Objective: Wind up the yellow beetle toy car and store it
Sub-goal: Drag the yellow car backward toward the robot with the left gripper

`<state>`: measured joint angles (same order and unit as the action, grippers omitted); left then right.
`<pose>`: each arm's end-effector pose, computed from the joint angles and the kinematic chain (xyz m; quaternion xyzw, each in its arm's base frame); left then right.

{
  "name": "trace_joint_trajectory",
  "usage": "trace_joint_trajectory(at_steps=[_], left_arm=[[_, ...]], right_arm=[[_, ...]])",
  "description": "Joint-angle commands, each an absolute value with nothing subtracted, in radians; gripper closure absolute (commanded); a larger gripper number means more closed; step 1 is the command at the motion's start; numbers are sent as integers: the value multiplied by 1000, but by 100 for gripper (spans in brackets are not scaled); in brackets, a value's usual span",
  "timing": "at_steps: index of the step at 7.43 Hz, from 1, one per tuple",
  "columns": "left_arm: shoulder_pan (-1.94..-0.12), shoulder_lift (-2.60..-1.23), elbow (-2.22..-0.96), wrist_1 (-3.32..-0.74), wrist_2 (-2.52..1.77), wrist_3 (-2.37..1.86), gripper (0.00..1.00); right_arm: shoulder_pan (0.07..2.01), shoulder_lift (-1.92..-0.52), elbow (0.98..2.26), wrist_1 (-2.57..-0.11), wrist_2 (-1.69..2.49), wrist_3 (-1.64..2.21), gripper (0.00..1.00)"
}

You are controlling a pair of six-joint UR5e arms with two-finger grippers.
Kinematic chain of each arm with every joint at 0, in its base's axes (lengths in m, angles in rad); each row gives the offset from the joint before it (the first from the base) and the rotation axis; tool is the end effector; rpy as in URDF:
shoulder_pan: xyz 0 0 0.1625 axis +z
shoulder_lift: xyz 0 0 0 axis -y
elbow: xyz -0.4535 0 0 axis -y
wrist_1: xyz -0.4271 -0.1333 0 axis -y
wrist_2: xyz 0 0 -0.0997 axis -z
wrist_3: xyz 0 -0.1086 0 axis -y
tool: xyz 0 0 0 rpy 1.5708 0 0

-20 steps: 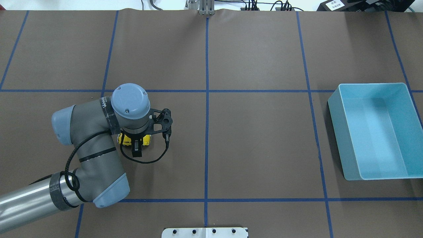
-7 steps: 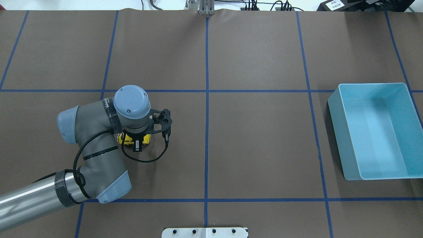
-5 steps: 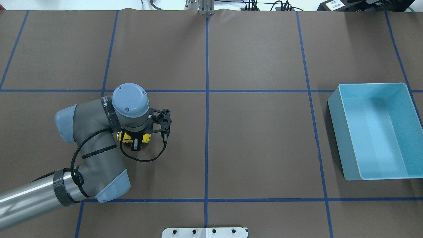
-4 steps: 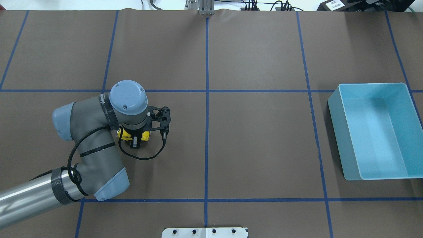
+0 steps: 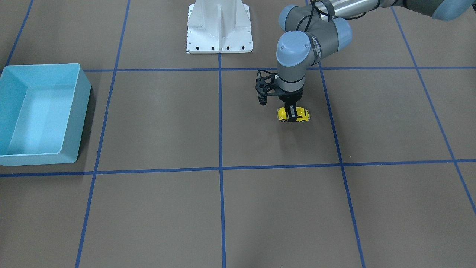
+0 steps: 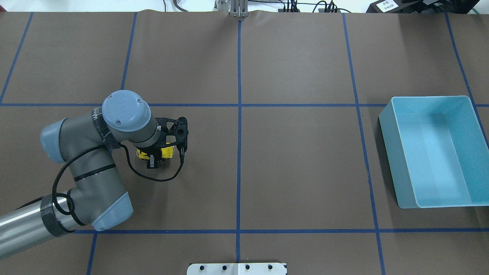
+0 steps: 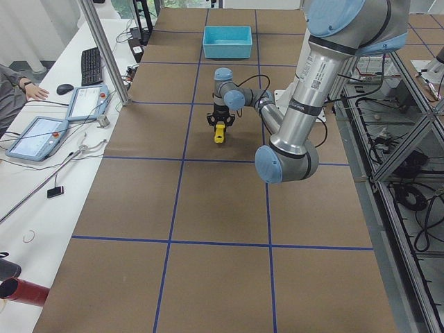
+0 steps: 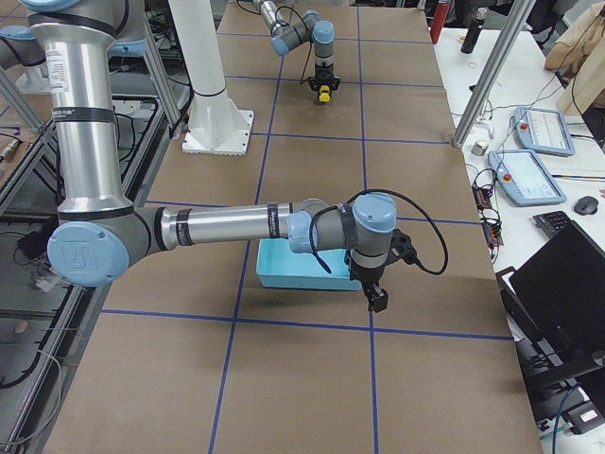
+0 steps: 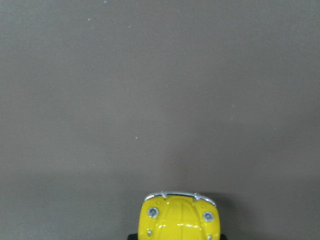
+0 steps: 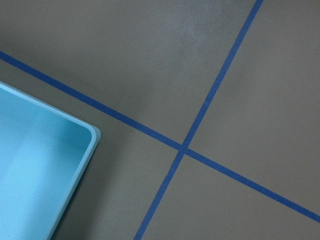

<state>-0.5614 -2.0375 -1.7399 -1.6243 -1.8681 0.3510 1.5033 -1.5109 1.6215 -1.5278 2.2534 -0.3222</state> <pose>0.5306 -0.4536 0.3306 0.2711 0.2399 0.6243 0.6922 0.0267 -0.5661 0.6361 0.1141 -0.3218 -0.2071 0.9168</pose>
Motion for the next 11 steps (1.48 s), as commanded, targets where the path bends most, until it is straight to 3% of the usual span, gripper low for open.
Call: trace_joint_trajectory(at_steps=[1,4,11], left_arm=[[-568,-2020,-1737,-1708,-1884,304,100],[-568,-1944,-1730,-1886,-1885,253,100],[-589,-1855,-1715,-2037,-1933,249,100]], right_arm=[[1503,-1511,1621,-1528,2253,-321,0],[1503,-1509,1620,-1528,2253,-321,0],[1502,-1508,1617,-1506,2253,-321,0]])
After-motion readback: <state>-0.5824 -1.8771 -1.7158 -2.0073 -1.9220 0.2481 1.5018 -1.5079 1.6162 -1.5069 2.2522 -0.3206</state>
